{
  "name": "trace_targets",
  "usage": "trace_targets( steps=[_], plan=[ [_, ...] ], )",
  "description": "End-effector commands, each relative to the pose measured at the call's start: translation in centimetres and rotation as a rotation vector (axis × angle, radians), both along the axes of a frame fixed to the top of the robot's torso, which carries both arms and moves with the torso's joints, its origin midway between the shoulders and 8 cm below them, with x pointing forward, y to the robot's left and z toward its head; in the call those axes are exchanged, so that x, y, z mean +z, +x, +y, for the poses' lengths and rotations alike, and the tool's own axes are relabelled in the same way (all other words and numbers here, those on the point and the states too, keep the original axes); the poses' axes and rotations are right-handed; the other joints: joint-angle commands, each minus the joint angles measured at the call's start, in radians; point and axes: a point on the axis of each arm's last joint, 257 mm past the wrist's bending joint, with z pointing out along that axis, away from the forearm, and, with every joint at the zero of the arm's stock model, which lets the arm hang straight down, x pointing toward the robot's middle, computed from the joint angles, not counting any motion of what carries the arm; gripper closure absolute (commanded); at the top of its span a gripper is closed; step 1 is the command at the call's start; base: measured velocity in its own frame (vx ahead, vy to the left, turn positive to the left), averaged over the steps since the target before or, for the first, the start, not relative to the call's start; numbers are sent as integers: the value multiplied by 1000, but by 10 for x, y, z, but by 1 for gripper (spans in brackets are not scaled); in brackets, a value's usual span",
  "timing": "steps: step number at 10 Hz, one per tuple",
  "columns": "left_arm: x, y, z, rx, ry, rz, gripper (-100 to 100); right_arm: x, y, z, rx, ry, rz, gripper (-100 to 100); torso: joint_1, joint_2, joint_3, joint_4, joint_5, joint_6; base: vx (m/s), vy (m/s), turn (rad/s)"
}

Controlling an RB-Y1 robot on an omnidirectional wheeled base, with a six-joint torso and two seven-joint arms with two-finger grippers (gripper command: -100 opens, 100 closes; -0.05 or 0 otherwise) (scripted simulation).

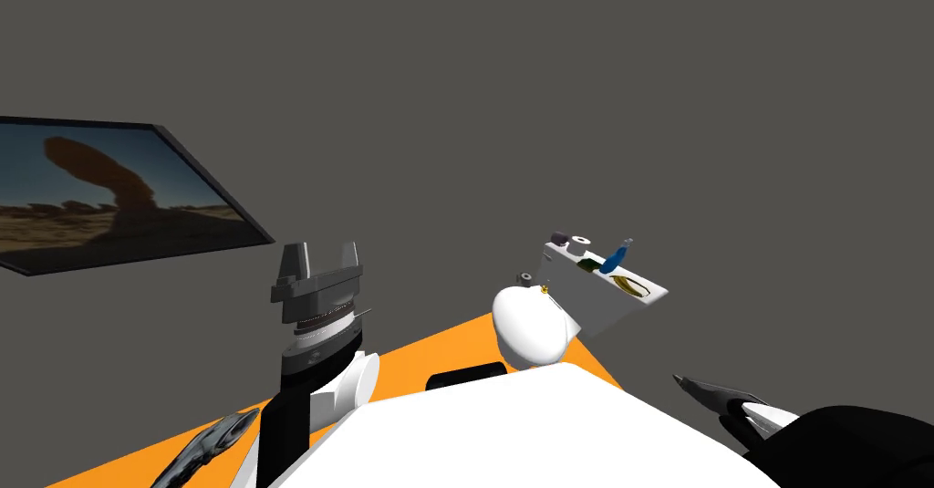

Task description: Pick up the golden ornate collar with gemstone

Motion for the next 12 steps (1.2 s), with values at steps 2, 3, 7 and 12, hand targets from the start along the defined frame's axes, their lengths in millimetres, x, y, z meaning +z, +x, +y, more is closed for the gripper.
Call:
trace_targets(
  steps=[2,3,7,12],
  plan=[
    [0,0,0,0,0,0,0,33,-1,-32,1,-103,19,-100,-1,1,0,0,0,1,57,181,25],
    [0,0,0,0,0,0,0,33,-1,-32,1,-103,19,-100,-1,1,1,0,0,0,34,132,27],
    [0,0,0,0,0,0,0,63,1,-53,6,-185,34,-100,-6,2,1,0,-1,1,41,104,20],
    [0,0,0,0,0,0,0,109,5,-82,45,-299,76,-100,-11,-3,-2,-1,-2,0,112,52,43]
  ],
)
